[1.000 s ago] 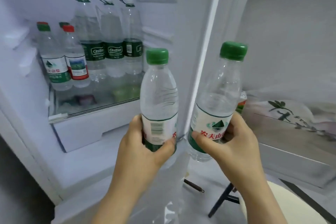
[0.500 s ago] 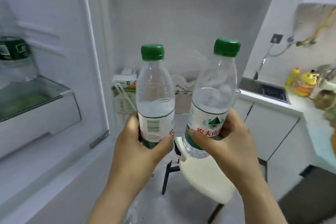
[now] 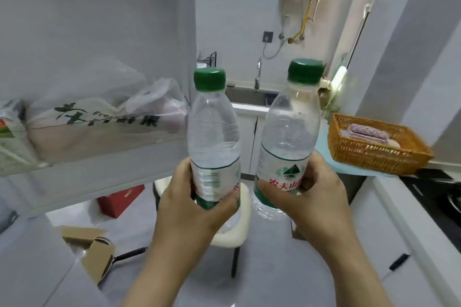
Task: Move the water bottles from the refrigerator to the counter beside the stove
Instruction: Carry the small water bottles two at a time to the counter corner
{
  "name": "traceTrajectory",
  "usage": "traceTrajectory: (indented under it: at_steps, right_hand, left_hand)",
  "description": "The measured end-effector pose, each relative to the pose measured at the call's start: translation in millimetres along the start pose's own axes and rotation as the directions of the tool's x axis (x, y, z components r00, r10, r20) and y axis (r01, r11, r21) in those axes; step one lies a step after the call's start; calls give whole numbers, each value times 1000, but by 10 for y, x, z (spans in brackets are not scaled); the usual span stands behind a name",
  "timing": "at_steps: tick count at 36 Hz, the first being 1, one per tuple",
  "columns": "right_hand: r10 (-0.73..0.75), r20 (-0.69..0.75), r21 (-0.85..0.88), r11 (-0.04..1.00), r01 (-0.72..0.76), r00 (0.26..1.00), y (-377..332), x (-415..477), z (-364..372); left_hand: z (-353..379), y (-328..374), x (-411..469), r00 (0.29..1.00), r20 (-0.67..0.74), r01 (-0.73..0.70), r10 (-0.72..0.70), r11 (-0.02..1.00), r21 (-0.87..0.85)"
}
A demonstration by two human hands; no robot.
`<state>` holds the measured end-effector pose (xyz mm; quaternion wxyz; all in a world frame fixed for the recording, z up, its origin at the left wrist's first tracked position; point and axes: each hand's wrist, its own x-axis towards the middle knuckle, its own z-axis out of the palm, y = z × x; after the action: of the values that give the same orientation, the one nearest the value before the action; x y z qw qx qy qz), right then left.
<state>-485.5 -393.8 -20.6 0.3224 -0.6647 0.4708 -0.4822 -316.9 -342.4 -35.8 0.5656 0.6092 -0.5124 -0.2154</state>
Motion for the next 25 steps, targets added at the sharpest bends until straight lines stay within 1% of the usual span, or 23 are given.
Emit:
traceTrajectory:
  at_steps: [6,11,16,19,25]
  right_hand:
    - [17,-130,-48,999,-24,991,248,-99,-589]
    - [60,-272,-72,994,-83,961,409,-196,-1023]
    - [121,-408,-91,981,-172,905,538,-251,-1402]
    - [151,-488,-88,971,-220,860,606,-261,-1587]
    - [159,-637,-150,934,-324,754,708,-217,-1900]
  left_hand:
    - [628,155,-15,988,148,-32,38,999,-42]
    - [1117,303,14,950,294,-76,105,991,-108]
    - [1598,402,85,879,439,-122,186,978,-170]
    - [1895,449,157,826,517,-128,223,969,-213]
    - [2488,574,362,713,620,-153,326,936,-316]
